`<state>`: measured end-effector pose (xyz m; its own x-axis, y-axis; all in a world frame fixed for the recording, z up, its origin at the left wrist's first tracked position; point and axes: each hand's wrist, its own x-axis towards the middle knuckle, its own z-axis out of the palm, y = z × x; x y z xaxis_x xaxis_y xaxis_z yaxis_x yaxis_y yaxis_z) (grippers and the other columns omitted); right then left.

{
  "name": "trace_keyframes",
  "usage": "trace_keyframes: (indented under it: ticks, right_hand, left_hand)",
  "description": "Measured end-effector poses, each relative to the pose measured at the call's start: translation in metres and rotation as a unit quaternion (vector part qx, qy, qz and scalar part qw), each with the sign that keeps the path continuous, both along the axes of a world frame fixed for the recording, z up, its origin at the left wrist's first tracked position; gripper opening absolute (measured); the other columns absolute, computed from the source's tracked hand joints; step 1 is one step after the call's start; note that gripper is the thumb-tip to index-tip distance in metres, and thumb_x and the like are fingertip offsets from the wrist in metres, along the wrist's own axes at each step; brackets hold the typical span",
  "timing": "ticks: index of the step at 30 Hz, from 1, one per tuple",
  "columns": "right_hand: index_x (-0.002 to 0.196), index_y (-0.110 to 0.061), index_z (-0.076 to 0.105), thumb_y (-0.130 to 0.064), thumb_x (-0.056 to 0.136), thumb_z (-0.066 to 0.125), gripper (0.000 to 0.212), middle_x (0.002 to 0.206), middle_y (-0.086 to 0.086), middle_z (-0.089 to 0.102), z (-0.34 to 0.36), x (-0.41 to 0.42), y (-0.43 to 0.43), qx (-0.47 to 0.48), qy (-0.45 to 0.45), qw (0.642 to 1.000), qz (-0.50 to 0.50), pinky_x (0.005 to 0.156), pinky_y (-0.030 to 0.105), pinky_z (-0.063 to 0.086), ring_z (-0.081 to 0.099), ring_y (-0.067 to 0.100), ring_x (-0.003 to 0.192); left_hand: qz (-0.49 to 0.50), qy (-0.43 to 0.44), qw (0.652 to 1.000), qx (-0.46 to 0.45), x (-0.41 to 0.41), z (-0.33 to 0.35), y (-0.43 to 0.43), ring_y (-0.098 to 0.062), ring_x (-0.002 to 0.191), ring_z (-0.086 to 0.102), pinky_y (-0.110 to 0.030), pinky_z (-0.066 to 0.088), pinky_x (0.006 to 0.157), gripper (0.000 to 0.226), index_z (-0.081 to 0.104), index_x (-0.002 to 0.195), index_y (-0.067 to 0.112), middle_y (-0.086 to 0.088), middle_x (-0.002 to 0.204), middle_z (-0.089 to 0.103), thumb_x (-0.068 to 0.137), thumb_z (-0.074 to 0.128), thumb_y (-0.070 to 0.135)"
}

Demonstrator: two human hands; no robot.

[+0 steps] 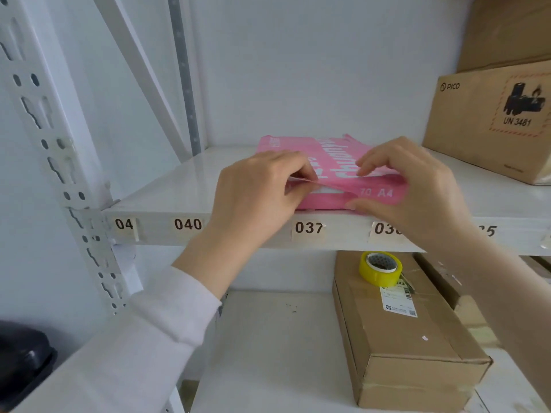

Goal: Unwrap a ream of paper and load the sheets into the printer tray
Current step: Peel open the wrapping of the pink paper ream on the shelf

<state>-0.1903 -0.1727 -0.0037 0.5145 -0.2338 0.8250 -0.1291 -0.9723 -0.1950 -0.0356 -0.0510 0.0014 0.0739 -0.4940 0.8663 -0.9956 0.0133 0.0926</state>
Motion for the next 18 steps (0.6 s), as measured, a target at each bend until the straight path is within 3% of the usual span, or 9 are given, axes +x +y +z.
trace_keyframes:
  ticks: [2, 7, 11, 14, 18]
  right_hand:
    - [0.083, -0.010, 0.059, -0.033, 0.068, 0.075, 0.032, 0.093, 0.009, 0.063, -0.007, -0.009, -0.009, -0.039, -0.018, 0.999, -0.027, 0.064, 0.045, 0.051, 0.059, 0.028, 0.084]
    - [0.073, -0.007, 0.067, -0.027, 0.080, 0.066, 0.021, 0.087, 0.007, 0.068, -0.010, -0.015, -0.017, -0.063, -0.029, 0.998, -0.012, 0.061, 0.042, 0.052, 0.064, 0.021, 0.077]
    - [0.074, -0.014, 0.066, -0.040, 0.076, 0.058, 0.028, 0.084, 0.002, 0.068, 0.001, -0.016, -0.022, -0.033, 0.014, 0.999, -0.002, 0.061, 0.045, 0.052, 0.062, 0.025, 0.074]
    - [0.073, -0.018, 0.065, -0.045, 0.072, 0.057, 0.028, 0.083, -0.001, 0.068, 0.007, -0.017, -0.025, -0.024, 0.032, 0.999, 0.005, 0.063, 0.046, 0.052, 0.061, 0.024, 0.074]
    - [0.071, -0.019, 0.066, -0.034, 0.071, 0.066, 0.015, 0.083, -0.002, 0.066, 0.011, -0.016, -0.031, 0.000, 0.045, 0.998, 0.036, 0.066, 0.046, 0.051, 0.059, 0.023, 0.075]
  left_hand:
    - [0.004, 0.005, 1.000, 0.017, 0.000, 0.004, 0.001, -0.011, 0.073, 0.062, -0.034, 0.052, 0.059, 0.004, 0.067, 0.076, 0.025, 0.015, 0.076, 0.069, 0.075, 0.066, 0.029]
    - [0.014, -0.076, 0.997, 0.014, -0.009, 0.005, -0.001, -0.016, 0.085, 0.063, -0.030, 0.050, 0.058, 0.010, 0.065, 0.082, 0.024, 0.011, 0.083, 0.069, 0.074, 0.060, 0.020]
    - [-0.021, -0.141, 0.989, 0.022, -0.032, 0.001, -0.019, -0.023, 0.083, 0.063, -0.038, 0.052, 0.064, 0.013, 0.065, 0.086, 0.018, 0.002, 0.084, 0.068, 0.075, 0.065, 0.023]
    - [-0.003, -0.140, 0.990, 0.023, -0.039, 0.003, -0.032, -0.021, 0.073, 0.063, -0.036, 0.050, 0.054, 0.013, 0.065, 0.080, 0.018, 0.001, 0.079, 0.066, 0.075, 0.069, 0.028]
    - [0.026, -0.096, 0.995, 0.030, -0.041, 0.002, -0.034, -0.011, 0.074, 0.057, -0.031, 0.045, 0.052, 0.010, 0.064, 0.076, 0.022, 0.006, 0.079, 0.063, 0.074, 0.072, 0.028]
